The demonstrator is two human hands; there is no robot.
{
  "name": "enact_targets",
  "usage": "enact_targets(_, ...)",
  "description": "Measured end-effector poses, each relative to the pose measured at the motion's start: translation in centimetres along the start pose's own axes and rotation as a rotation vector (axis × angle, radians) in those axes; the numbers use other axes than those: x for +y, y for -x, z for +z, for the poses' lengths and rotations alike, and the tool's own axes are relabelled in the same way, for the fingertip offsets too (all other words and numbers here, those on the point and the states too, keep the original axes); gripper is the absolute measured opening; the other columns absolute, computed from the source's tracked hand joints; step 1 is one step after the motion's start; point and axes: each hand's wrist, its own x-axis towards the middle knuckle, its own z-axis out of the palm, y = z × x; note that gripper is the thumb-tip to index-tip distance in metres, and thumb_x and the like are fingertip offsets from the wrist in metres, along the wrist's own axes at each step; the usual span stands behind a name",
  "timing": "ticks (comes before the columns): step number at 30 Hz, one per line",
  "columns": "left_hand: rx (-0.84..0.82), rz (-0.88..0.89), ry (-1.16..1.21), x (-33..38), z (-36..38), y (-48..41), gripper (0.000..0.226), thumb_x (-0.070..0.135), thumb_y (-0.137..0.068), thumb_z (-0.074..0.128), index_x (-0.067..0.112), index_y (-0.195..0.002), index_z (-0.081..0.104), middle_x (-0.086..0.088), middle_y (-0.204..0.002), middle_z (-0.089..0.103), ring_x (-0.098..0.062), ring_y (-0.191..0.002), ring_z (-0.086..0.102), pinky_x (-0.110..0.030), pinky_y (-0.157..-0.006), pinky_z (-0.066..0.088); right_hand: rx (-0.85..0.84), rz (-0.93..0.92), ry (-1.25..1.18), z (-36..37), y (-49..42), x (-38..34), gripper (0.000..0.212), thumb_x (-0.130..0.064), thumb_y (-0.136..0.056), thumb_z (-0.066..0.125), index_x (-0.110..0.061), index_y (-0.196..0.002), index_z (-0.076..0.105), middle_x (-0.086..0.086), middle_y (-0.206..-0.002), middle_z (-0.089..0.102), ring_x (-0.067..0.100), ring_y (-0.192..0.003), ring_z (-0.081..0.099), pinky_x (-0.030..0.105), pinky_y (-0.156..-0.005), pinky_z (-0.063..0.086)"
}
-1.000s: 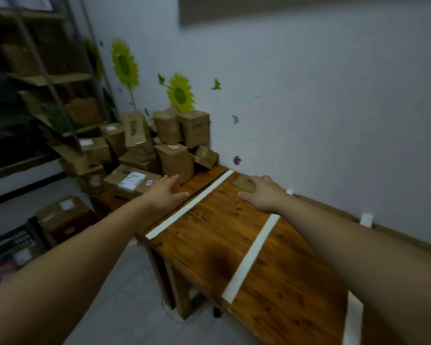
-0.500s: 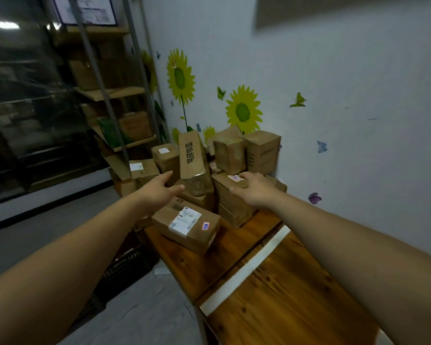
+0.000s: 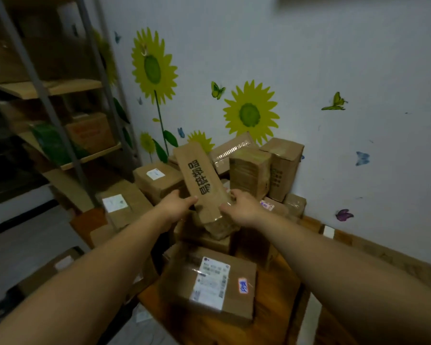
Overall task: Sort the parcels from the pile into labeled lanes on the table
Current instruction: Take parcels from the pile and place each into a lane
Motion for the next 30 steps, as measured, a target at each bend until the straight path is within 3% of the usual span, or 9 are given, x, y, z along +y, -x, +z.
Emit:
enact_targets(4,-0.165,-0.071,0.16,-0.9,-1.0,-4.9,0.052,0.039,-0.09,0.057,0.019,-0.135,0.042,-0.006,-0.124,0.056,-0.027,-0.11,0.054,-0.046,-0.09,0.05,0.025,0.11,-0.17,2.1,-3.2,-2.0,0.052,-0.039,-0.091,0.058,-0.022,-0.138,0.044,0.005,-0.134,0.054,0.023,-0.118,0.053,0.032,-0.094,0.044)
enact_targets(7,-0.339,-0.1,0.249,-1.2,-0.8,-6.7,0.037,0.037,-0.095,0.048,0.028,-0.132,0.045,-0.003,-0.117,0.058,-0.027,-0.11,0.054,-0.049,-0.086,0.052,0.044,0.171,-0.252,2.8,-4.7,-2.8,0.048,-0.031,-0.091,0.062,-0.019,-0.136,0.046,0.006,-0.131,0.056,0.02,-0.11,0.054,0.027,-0.08,0.043)
enact_targets(10,-0.443,-0.071,0.389,-1.2,0.1,-7.0,0.032,0.026,-0.096,0.048,0.032,-0.128,0.042,-0.002,-0.11,0.062,-0.024,-0.101,0.061,-0.05,-0.08,0.055,0.093,0.193,-0.246,2.9,-4.9,-3.1,0.05,-0.025,-0.09,0.065,-0.017,-0.135,0.046,0.005,-0.127,0.058,0.019,-0.108,0.054,0.029,-0.086,0.043)
enact_targets(15,-0.406,0.077,0.382,-0.7,0.2,-5.4,0.036,0.019,-0.095,0.05,0.033,-0.127,0.04,0.0,-0.111,0.063,-0.022,-0.097,0.064,-0.044,-0.078,0.057,0.13,0.194,-0.258,2.4,-3.7,-2.9,0.053,-0.025,-0.086,0.07,-0.021,-0.132,0.044,-0.002,-0.117,0.057,0.015,-0.101,0.054,0.031,-0.084,0.045)
enact_targets(18,-0.328,0.191,0.402,0.5,0.5,-3.2,0.041,0.01,-0.094,0.051,0.029,-0.129,0.042,0.0,-0.113,0.062,-0.022,-0.104,0.06,-0.042,-0.086,0.053,0.223,0.115,-0.233,1.6,-1.7,-3.5,0.063,-0.025,-0.081,0.074,-0.017,-0.133,0.04,0.004,-0.127,0.057,0.015,-0.104,0.052,0.028,-0.087,0.042)
enact_targets(21,-0.273,0.324,0.404,2.2,1.1,0.2,0.039,0.004,-0.092,0.051,0.026,-0.125,0.048,-0.005,-0.117,0.064,-0.023,-0.108,0.06,-0.045,-0.099,0.047,0.266,-0.011,-0.152,0.4,1.1,-3.8,0.126,-0.058,-0.052,0.085,-0.019,-0.15,0.015,0.005,-0.142,0.042,0.017,-0.126,0.046,0.032,-0.102,0.041)
enact_targets(23,-0.309,0.333,0.462,3.4,1.6,3.0,0.034,0.008,-0.096,0.046,0.022,-0.127,0.048,-0.006,-0.114,0.064,-0.023,-0.105,0.062,-0.045,-0.095,0.049,0.251,-0.037,-0.061,-0.7,3.9,-3.9,0.144,-0.06,-0.049,0.085,-0.023,-0.153,-0.008,0.007,-0.151,0.025,0.023,-0.137,0.034,0.039,-0.111,0.035)
enact_targets(27,-0.376,0.304,0.486,4.8,3.5,8.7,0.031,0.034,-0.103,0.028,0.027,-0.124,0.05,-0.004,-0.107,0.064,-0.02,-0.085,0.061,-0.031,-0.061,0.051,0.311,-0.024,0.024,-3.3,9.6,-2.6,0.139,-0.048,-0.058,0.084,-0.028,-0.15,-0.018,0.01,-0.151,0.024,0.028,-0.134,0.038,0.038,-0.108,0.038)
enact_targets(30,-0.347,0.325,0.464,4.7,5.5,11.8,0.033,0.029,-0.103,0.031,0.028,-0.131,0.048,-0.006,-0.106,0.061,-0.015,-0.072,0.056,-0.027,-0.055,0.047,0.412,-0.022,-0.159,-5.2,13.5,-0.9,0.12,-0.035,-0.061,0.08,-0.03,-0.151,0.001,0.002,-0.133,0.047,0.023,-0.117,0.053,0.036,-0.095,0.047)
